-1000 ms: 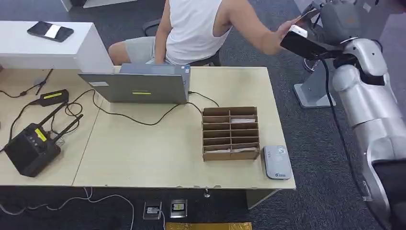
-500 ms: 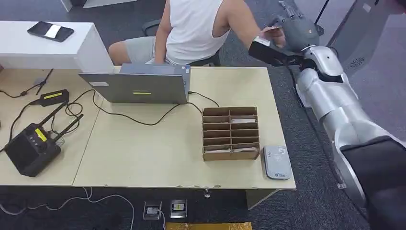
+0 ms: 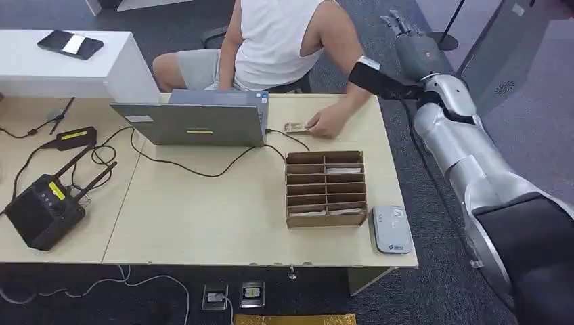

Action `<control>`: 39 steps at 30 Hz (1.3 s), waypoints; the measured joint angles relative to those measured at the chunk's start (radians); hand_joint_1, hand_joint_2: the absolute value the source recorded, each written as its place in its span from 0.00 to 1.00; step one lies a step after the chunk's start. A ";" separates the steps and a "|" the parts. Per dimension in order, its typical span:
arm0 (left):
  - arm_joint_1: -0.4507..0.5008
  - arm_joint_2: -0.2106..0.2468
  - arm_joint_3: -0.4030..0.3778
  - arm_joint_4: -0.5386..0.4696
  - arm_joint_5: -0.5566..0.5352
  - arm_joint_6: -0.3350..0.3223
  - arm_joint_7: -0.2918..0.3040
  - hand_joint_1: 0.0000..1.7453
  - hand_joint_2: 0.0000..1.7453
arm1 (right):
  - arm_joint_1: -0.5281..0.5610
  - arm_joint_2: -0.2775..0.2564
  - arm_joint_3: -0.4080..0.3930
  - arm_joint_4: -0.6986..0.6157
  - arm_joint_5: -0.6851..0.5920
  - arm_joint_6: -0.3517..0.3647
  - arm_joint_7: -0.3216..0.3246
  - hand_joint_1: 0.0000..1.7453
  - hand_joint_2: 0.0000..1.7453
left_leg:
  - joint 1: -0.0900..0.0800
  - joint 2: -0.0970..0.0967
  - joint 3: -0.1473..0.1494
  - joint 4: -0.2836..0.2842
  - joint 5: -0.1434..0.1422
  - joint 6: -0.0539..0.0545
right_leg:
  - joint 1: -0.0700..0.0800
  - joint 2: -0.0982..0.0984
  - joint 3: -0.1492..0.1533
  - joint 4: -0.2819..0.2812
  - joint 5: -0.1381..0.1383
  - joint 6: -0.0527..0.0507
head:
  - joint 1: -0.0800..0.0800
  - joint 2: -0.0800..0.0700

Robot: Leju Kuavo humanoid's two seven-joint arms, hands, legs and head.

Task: Pass the card to the sensor for recognition and then transmit it.

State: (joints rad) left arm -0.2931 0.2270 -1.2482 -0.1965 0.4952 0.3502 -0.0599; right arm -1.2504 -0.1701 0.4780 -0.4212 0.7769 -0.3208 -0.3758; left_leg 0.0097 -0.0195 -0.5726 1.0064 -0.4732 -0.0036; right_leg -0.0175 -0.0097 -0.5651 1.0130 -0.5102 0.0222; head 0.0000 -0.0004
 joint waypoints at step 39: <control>0.057 0.024 0.006 0.000 0.031 0.018 -0.026 0.00 0.00 | 0.694 -0.191 -0.122 -1.095 -0.323 0.503 0.328 0.00 1.00 | 0.001 0.002 0.001 0.000 -0.001 -0.001 | 0.001 0.002 0.001 -0.001 0.000 -0.001 | 0.000 0.000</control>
State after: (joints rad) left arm -0.2365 0.2506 -1.2421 -0.1965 0.5264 0.3677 -0.0858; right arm -0.5560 -0.3612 0.3559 -1.5167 0.4536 0.1820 -0.0481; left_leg 0.0108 -0.0178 -0.5713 1.0061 -0.4743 -0.0044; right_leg -0.0166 -0.0075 -0.5645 1.0120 -0.5107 0.0216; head -0.0004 -0.0004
